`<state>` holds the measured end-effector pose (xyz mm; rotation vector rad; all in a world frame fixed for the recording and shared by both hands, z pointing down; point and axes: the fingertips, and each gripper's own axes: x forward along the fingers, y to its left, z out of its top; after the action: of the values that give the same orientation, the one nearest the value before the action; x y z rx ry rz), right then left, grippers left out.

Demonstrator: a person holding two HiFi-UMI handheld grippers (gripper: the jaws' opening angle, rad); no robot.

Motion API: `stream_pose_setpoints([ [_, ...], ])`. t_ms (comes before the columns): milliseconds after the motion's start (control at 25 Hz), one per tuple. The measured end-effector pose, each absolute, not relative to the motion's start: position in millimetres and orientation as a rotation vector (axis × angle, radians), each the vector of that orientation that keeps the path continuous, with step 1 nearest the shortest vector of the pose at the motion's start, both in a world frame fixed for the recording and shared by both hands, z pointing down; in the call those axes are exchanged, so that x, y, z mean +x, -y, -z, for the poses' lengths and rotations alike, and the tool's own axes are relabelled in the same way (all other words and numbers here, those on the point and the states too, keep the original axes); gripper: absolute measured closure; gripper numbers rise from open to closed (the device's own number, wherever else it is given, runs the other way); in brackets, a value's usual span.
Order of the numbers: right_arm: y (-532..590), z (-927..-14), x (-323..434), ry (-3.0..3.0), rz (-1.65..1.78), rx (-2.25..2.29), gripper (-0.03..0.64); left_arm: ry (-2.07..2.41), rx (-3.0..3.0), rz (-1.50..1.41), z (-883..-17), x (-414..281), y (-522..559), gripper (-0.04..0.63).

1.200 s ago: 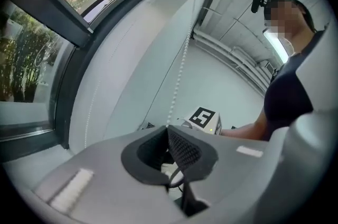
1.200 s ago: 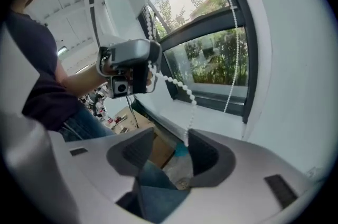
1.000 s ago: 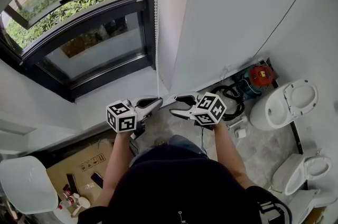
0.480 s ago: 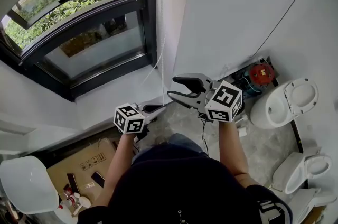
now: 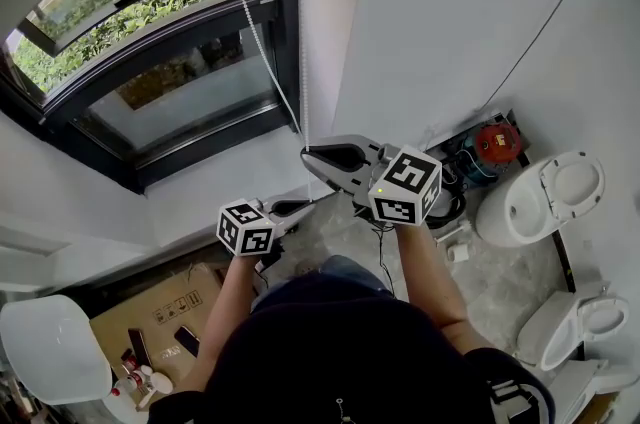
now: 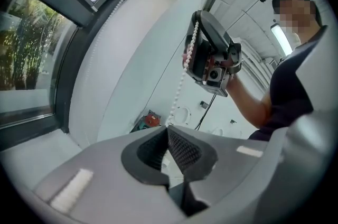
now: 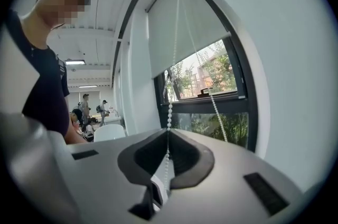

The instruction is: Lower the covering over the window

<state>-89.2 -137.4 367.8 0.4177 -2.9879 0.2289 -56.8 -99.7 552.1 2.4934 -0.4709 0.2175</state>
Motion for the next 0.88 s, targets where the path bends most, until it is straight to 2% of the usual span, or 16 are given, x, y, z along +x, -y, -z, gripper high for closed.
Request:
stream_pose_setpoints([
  [360,141.9,-370.1,-89.8,3.015,-0.381,0.426,0.603,0.411,2.455,-0.166,-550.9,-57.1,96.0,0.584],
  [480,141.6,-386.8,-92.1,2.949,-0.373,0.440,0.604,0.396,2.445,-0.253,-565.8,-55.9,88.9,0.583],
  [880,142.8,-436.9,-92.8,2.826,-0.445,0.450,0.604,0.354,2.369,-0.270,-589.0,-59.2,72.6,0.584],
])
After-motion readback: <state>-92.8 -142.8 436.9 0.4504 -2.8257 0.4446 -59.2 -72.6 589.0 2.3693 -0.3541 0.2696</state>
